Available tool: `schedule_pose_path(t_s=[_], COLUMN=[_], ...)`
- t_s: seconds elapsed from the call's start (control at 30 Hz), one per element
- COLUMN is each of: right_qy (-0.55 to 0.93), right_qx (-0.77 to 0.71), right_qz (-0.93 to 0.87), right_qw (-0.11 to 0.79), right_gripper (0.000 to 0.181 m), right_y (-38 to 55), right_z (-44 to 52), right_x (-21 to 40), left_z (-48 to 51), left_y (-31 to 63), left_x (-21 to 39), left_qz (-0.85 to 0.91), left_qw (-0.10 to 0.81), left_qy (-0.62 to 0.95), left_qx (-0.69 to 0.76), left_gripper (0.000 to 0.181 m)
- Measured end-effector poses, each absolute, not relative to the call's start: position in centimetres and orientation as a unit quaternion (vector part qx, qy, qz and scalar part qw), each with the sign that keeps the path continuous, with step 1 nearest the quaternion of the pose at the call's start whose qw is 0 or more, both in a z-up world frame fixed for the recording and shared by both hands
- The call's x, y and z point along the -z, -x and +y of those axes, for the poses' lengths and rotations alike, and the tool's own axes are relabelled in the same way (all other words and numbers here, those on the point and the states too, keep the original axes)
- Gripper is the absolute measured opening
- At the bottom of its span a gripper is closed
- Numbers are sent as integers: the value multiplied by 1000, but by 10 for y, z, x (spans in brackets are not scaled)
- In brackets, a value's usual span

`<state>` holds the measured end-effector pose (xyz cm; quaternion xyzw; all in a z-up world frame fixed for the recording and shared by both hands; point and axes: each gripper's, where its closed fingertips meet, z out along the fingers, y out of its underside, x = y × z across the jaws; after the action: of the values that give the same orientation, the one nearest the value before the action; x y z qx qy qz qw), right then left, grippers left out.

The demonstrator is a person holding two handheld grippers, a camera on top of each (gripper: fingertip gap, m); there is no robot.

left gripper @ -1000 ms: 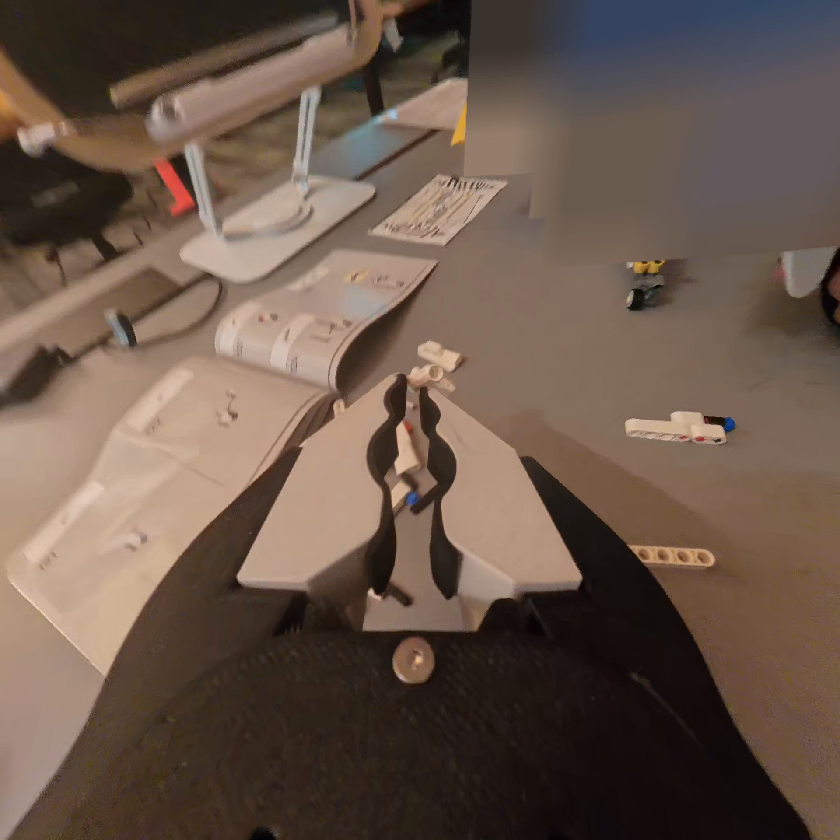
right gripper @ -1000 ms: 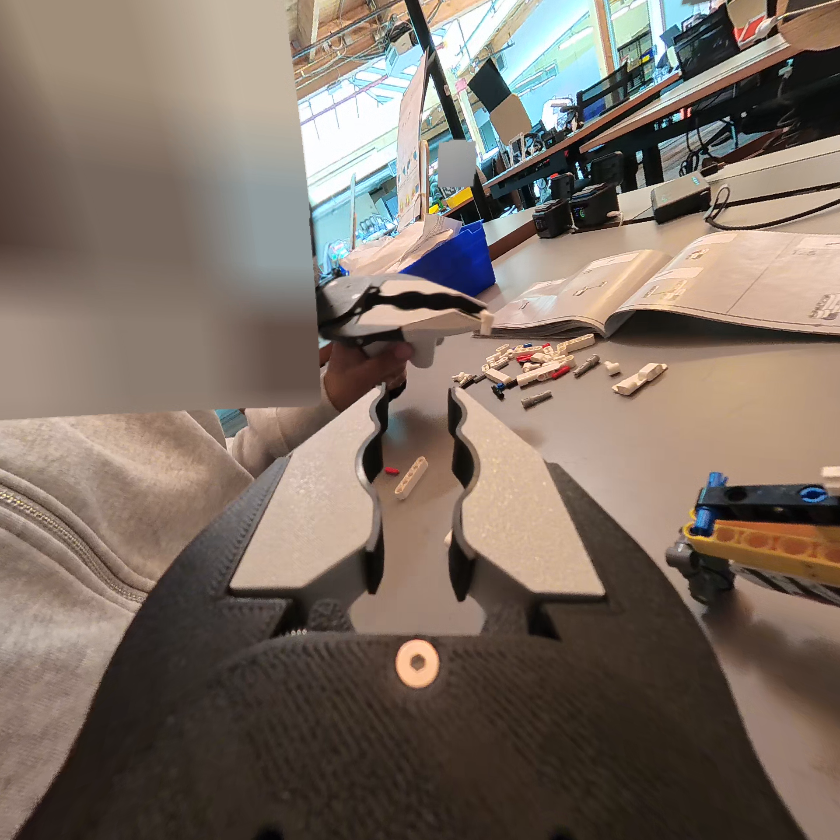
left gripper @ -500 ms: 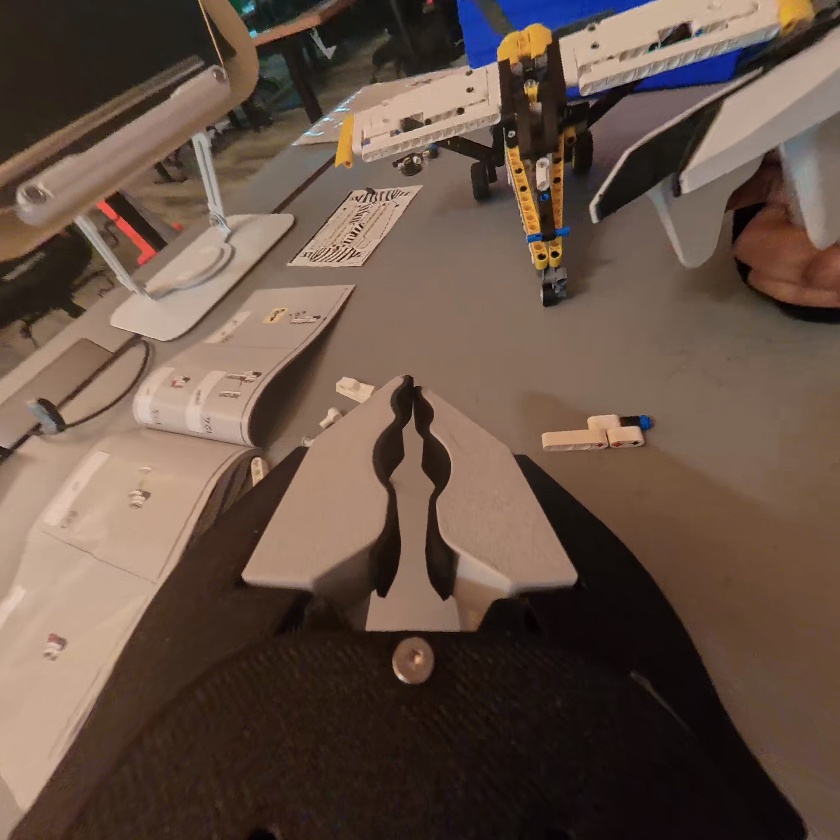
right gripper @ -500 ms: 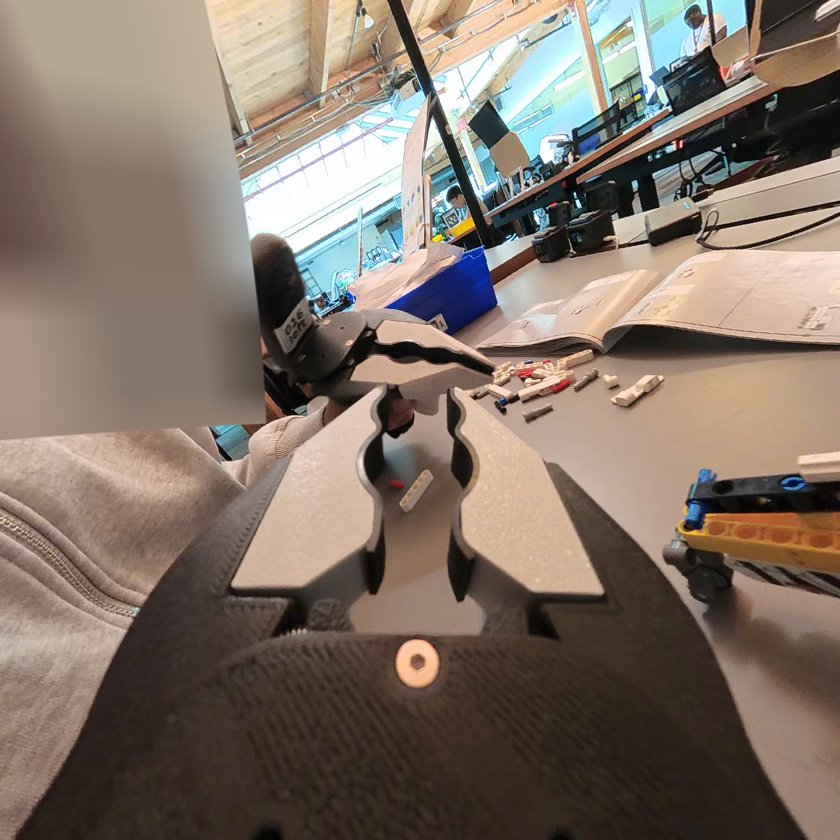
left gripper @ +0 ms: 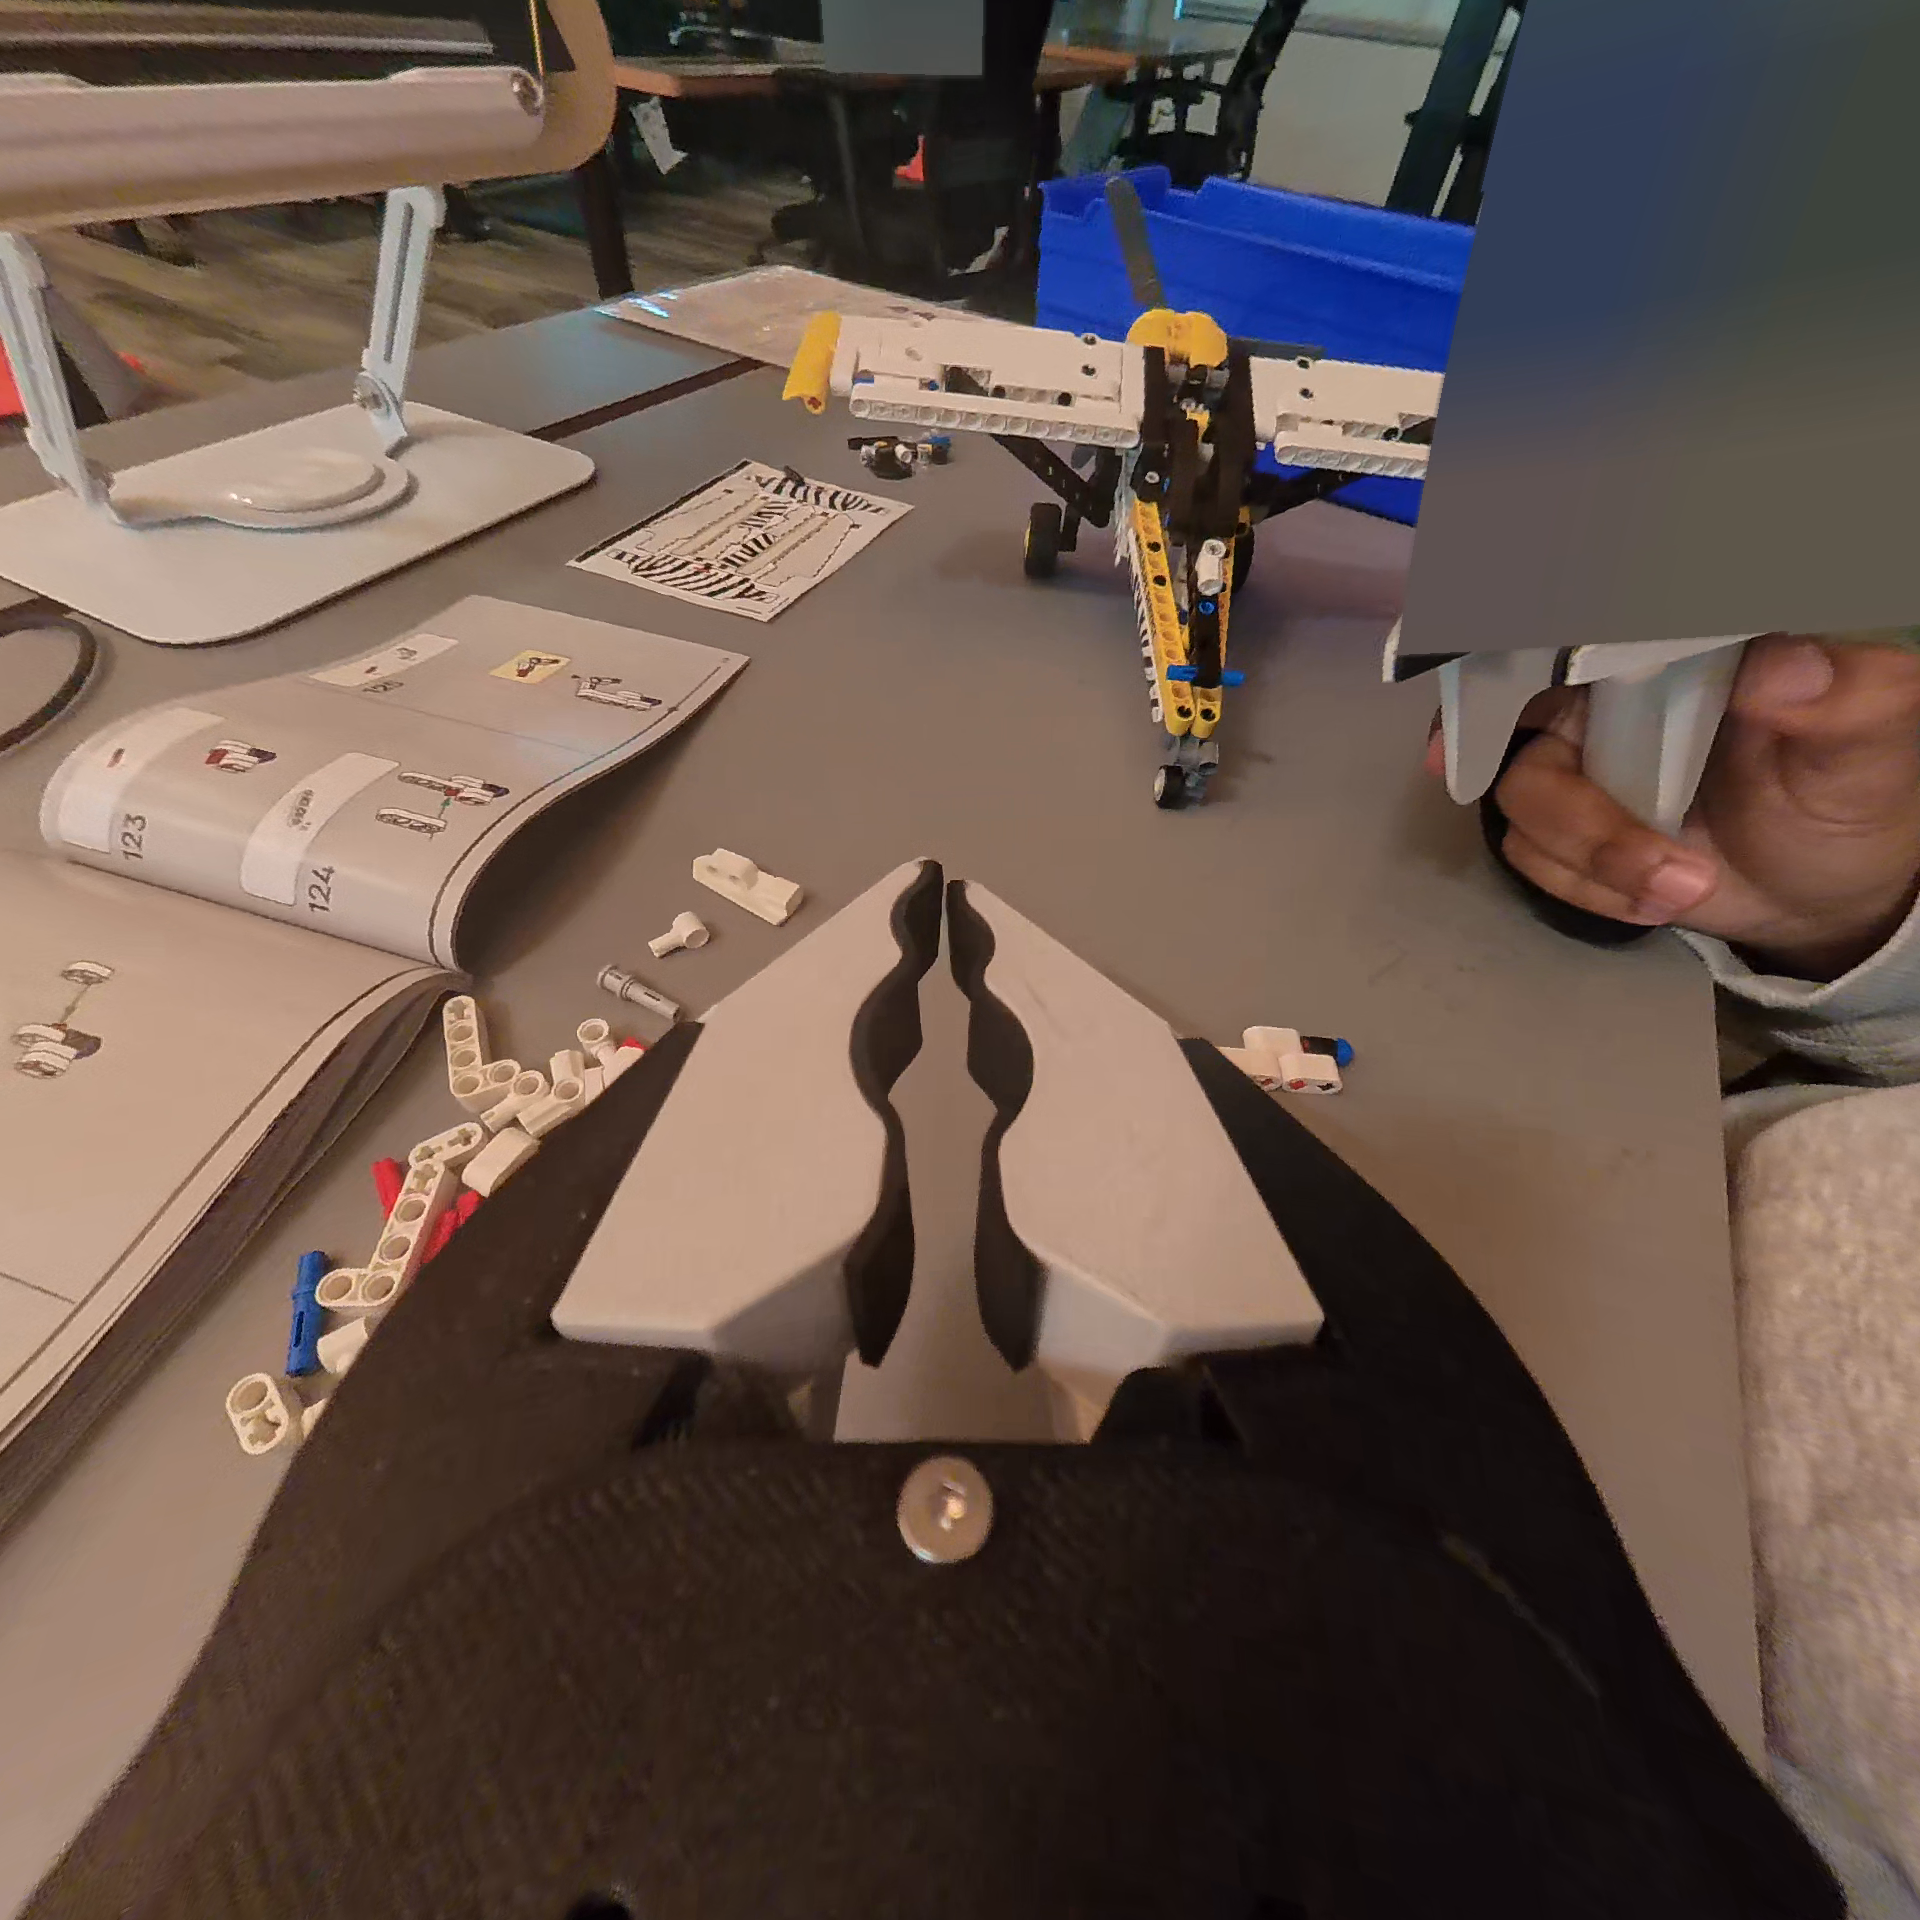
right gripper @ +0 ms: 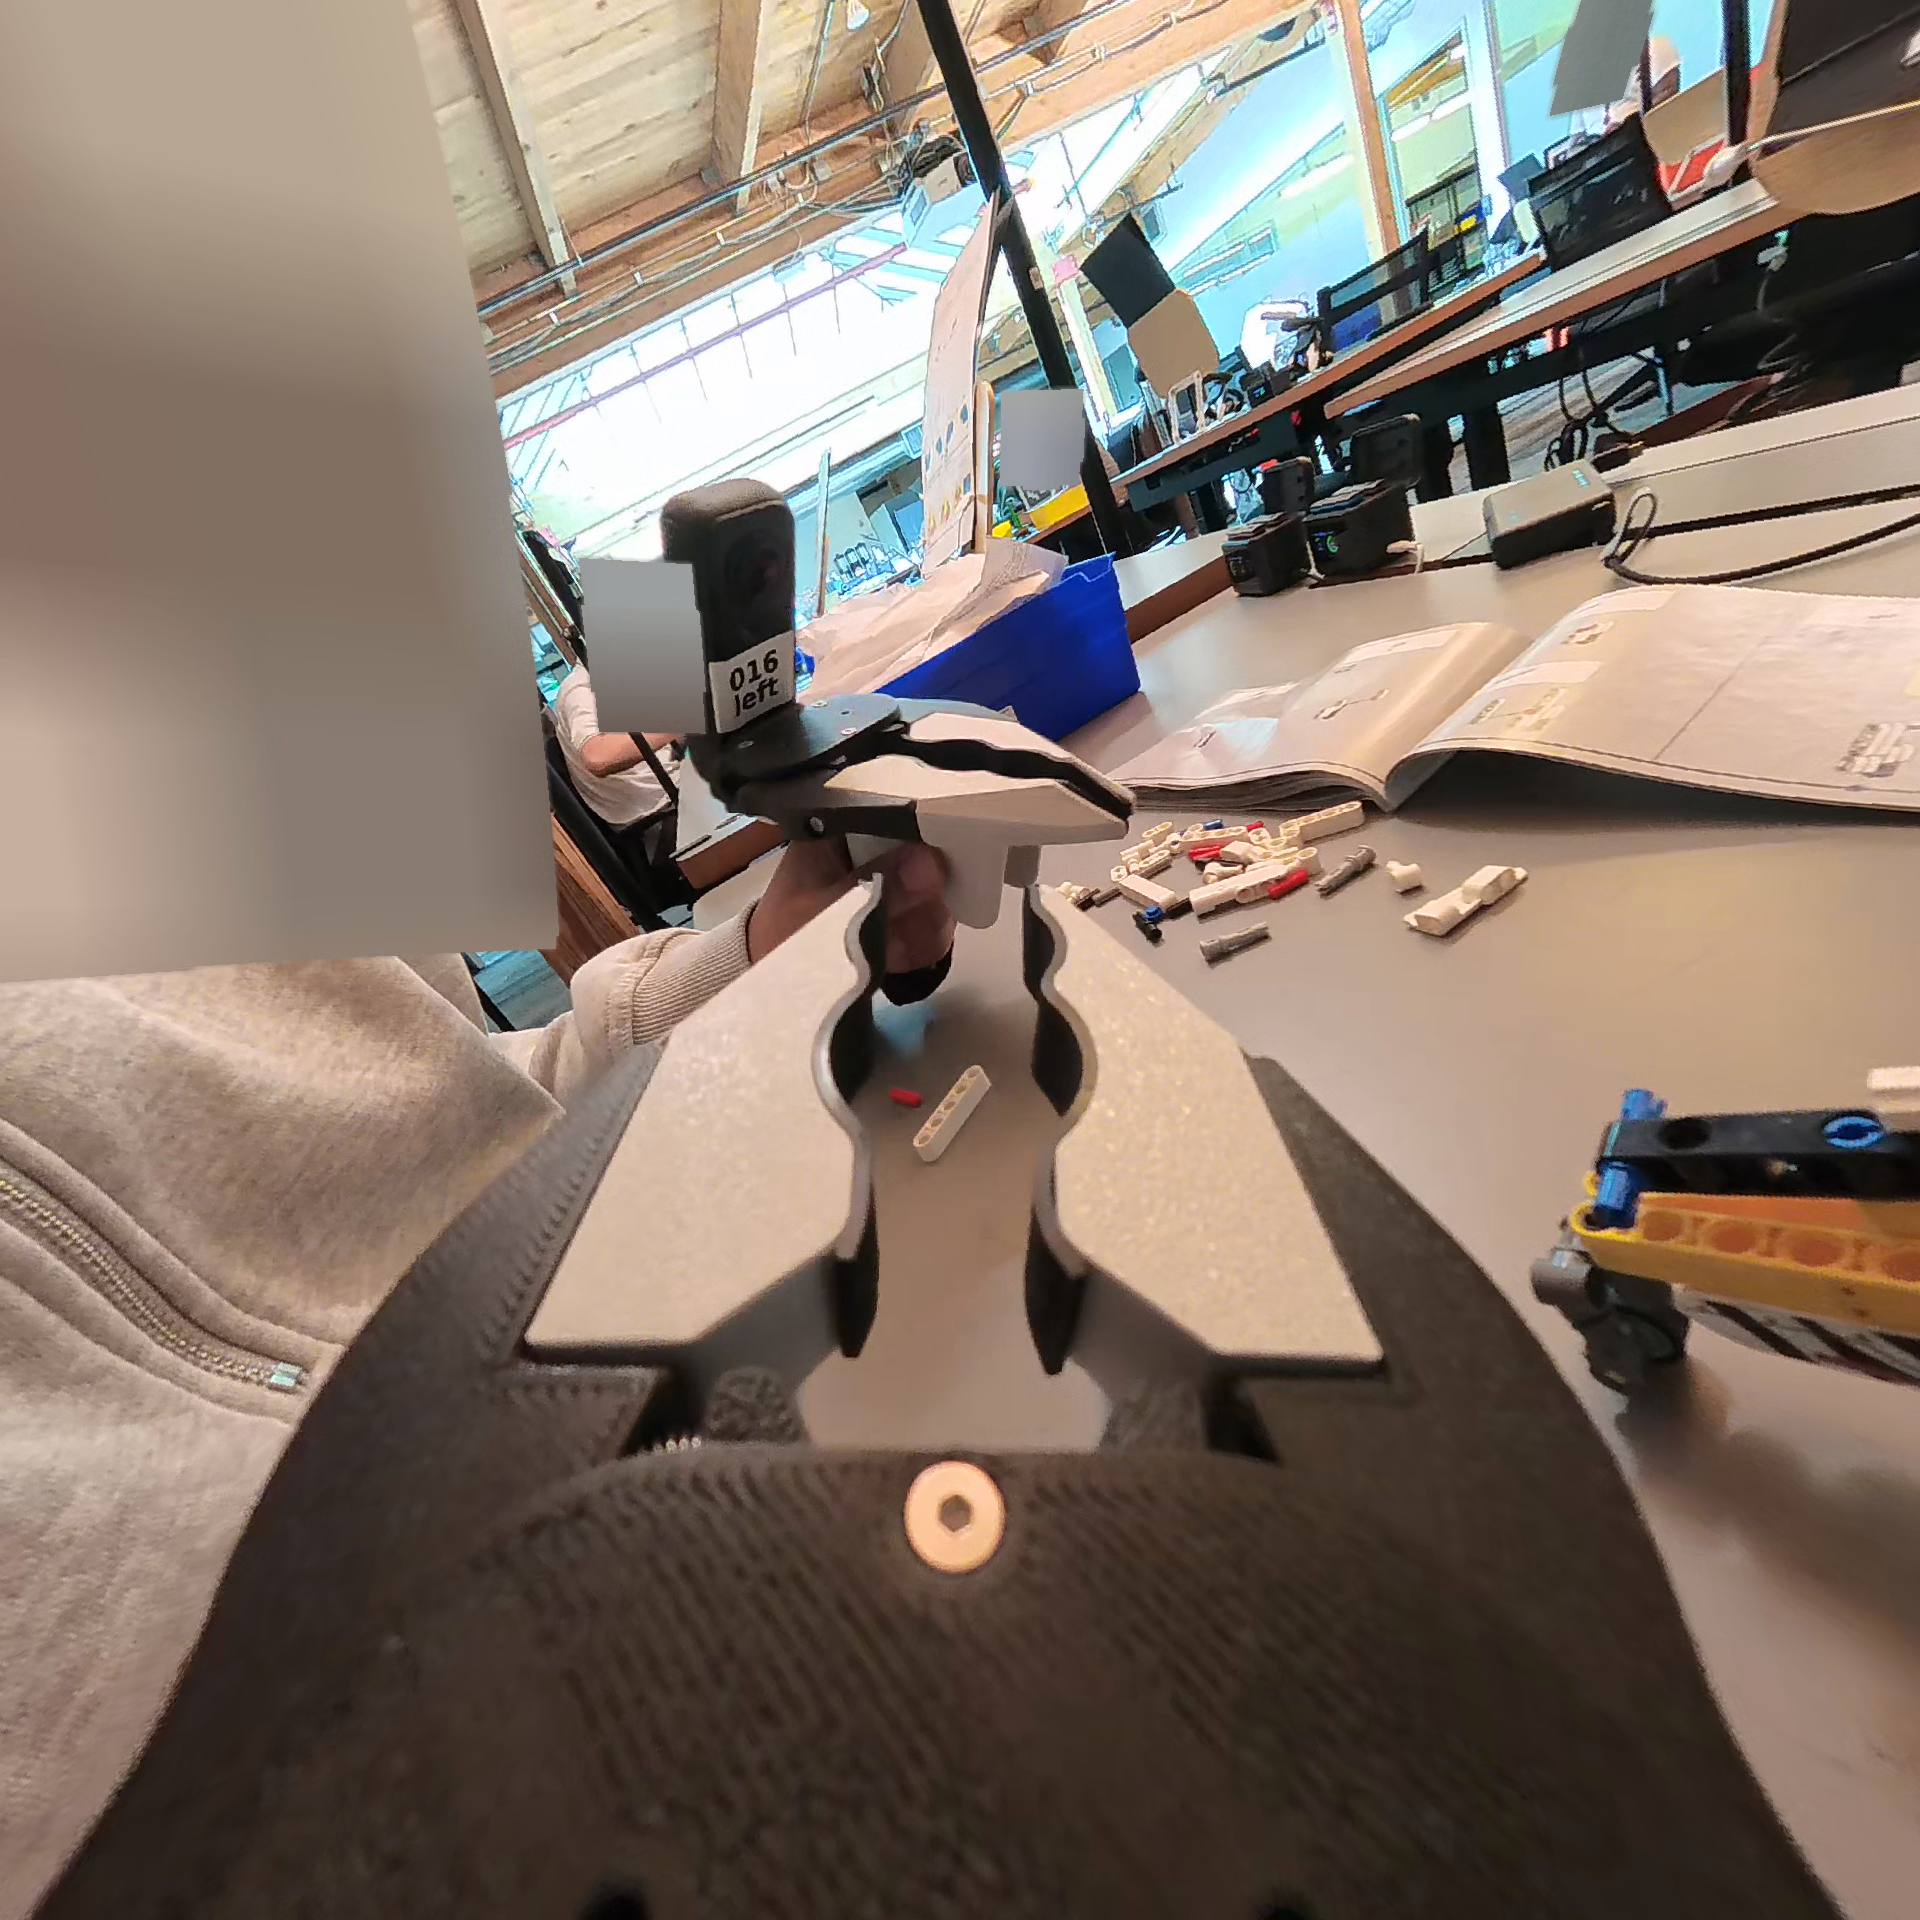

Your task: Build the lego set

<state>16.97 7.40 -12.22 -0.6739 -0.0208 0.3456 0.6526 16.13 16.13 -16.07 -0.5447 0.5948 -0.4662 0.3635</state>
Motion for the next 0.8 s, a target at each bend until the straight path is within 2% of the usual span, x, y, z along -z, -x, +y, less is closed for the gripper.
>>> schedule_pose_path(t_s=[0.17,0.27,0.4,0.47,0.53,0.6,0.67,0.8], right_qy=[669,640,608,607,649,719,799,897], right_qx=[-333,-276,-37,103,208,241,197,139], right_qz=[-36,-50,-15,27,66,101,118,126], right_qw=[663,715,793,788,729,644,556,401], right_gripper=[22,18,13,10,9,19,29,29], right_y=[-167,-175,-258,-322,-388,-446,-479,-511], right_z=[70,54,7,-22,-39,-39,-26,-7], right_x=[118,91,21,-3,-2,22,62,129], left_z=[163,162,157,155,154,153,153,154], left_y=[-164,-167,-171,-172,-172,-172,-172,-170], left_x=[164,160,156,157,158,157,156,154], left_qz=[596,587,578,579,582,583,582,577], left_qw=[363,364,354,349,346,346,346,346], left_qy=[549,548,547,545,544,542,541,541], left_qx=[460,471,492,496,495,497,499,504], left_gripper=[1,1,3,3,3,3,4,4])
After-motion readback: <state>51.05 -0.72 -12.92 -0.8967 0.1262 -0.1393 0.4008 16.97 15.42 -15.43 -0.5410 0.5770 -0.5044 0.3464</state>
